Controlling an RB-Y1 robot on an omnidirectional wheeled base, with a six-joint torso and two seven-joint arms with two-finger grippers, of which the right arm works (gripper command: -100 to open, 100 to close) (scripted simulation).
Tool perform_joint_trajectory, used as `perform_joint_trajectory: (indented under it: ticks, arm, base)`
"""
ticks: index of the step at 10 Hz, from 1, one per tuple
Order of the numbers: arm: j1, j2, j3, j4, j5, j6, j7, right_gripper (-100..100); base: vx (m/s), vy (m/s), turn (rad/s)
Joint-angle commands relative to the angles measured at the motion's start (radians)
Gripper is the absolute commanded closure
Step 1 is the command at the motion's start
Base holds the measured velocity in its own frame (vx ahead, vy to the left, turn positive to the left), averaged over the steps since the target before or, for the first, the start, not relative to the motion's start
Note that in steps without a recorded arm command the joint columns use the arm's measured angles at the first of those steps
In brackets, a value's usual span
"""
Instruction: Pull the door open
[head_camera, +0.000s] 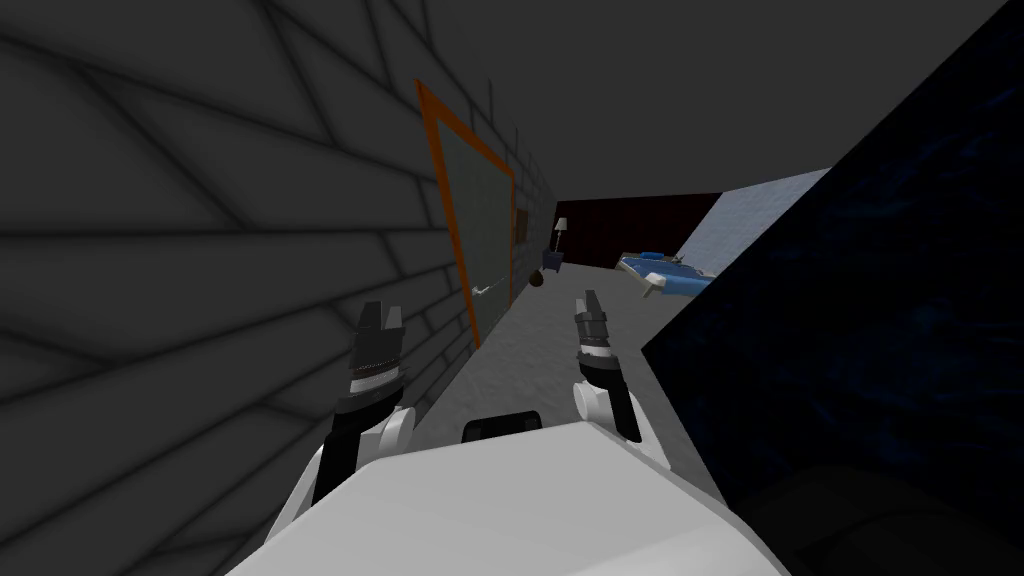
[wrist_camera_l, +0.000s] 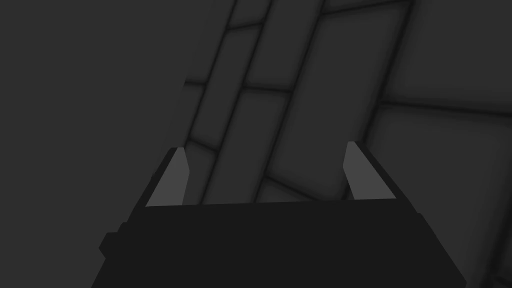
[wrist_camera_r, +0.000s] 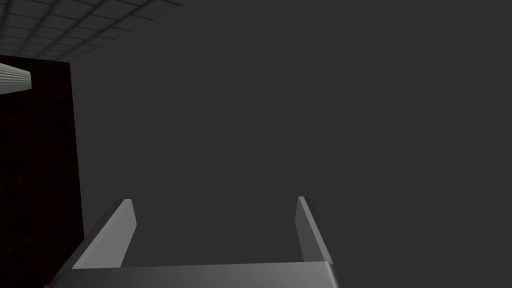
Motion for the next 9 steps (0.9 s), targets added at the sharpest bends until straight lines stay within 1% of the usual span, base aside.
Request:
perform_joint_trajectory:
  ticks: [1, 3, 4, 9]
  arm:
    - [-0.010, -0.008, 0.001, 0.029, -0.003, -0.008, -0.007, -100]
    - [-0.019, -0.016, 0.002, 0.058, -0.006, -0.016, -0.014, -100]
    - [-0.029, -0.024, 0.002, 0.088, -0.010, -0.024, -0.021, -100]
    - [-0.065, -0.050, 0.005, 0.197, -0.022, -0.055, -0.047, -100]
  base:
    - [0.093, -0.091, 0.204]
    - [0.033, 0.003, 0.112]
    - [0.047, 0.006, 0.169]
    - [0.061, -0.025, 0.166]
